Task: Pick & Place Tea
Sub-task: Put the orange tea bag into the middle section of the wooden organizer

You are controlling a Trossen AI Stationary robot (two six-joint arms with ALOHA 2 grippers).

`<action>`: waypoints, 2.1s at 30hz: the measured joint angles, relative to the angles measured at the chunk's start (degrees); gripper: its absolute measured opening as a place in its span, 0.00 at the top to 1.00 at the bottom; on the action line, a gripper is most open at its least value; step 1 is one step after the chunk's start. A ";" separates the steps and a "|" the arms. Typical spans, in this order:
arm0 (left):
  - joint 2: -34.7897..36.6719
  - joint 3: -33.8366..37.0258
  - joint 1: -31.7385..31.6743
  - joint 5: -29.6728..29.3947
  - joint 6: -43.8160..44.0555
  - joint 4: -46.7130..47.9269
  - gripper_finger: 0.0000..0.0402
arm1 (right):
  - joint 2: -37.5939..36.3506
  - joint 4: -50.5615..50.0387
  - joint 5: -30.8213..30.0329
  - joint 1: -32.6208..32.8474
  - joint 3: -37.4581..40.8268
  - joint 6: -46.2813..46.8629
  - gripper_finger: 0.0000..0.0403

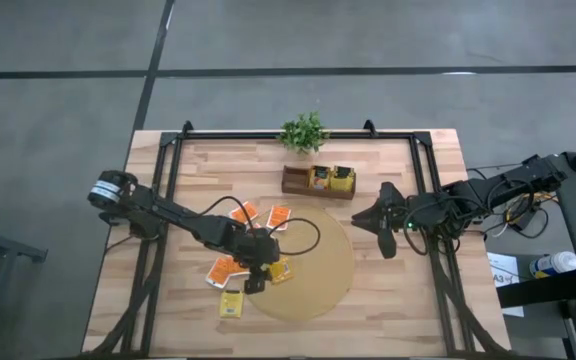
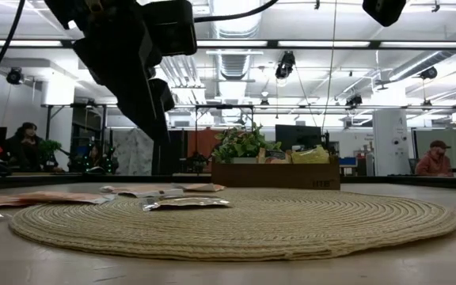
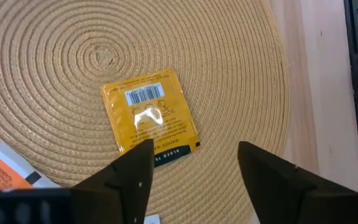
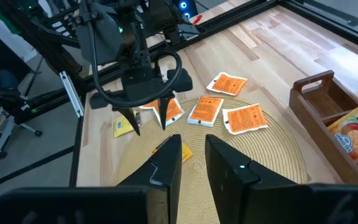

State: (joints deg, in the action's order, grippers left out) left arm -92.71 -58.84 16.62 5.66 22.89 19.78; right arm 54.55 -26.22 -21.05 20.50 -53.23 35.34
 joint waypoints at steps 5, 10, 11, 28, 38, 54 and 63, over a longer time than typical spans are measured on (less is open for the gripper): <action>-0.02 0.03 0.05 0.44 0.99 0.29 0.41 | 2.70 0.35 1.56 0.56 -0.02 -1.34 0.83; 0.55 -0.05 0.05 0.47 3.10 0.56 0.42 | 8.81 3.16 5.78 0.64 -0.31 -2.11 0.83; 0.86 -0.05 0.05 0.47 3.78 0.60 0.42 | 10.19 3.33 5.97 0.61 -0.76 -2.08 0.83; 19.03 0.06 1.76 -17.41 4.64 3.94 0.42 | 33.41 -7.62 10.20 0.46 -22.57 -12.22 0.59; 24.25 2.08 3.77 -21.18 4.91 9.22 0.42 | 49.20 -20.75 13.25 -0.33 -38.81 -17.92 0.44; 33.52 8.05 7.26 -25.64 8.83 9.85 0.42 | 64.15 -21.81 19.91 -3.92 -49.63 -26.62 0.38; 37.64 9.54 7.29 -27.84 8.93 9.81 0.42 | 71.94 -22.03 23.27 -5.40 -54.83 -33.06 0.38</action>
State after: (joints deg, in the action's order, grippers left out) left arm -55.07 -49.30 23.90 -22.17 31.82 29.58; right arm 126.50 -48.25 2.22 15.10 -108.07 2.27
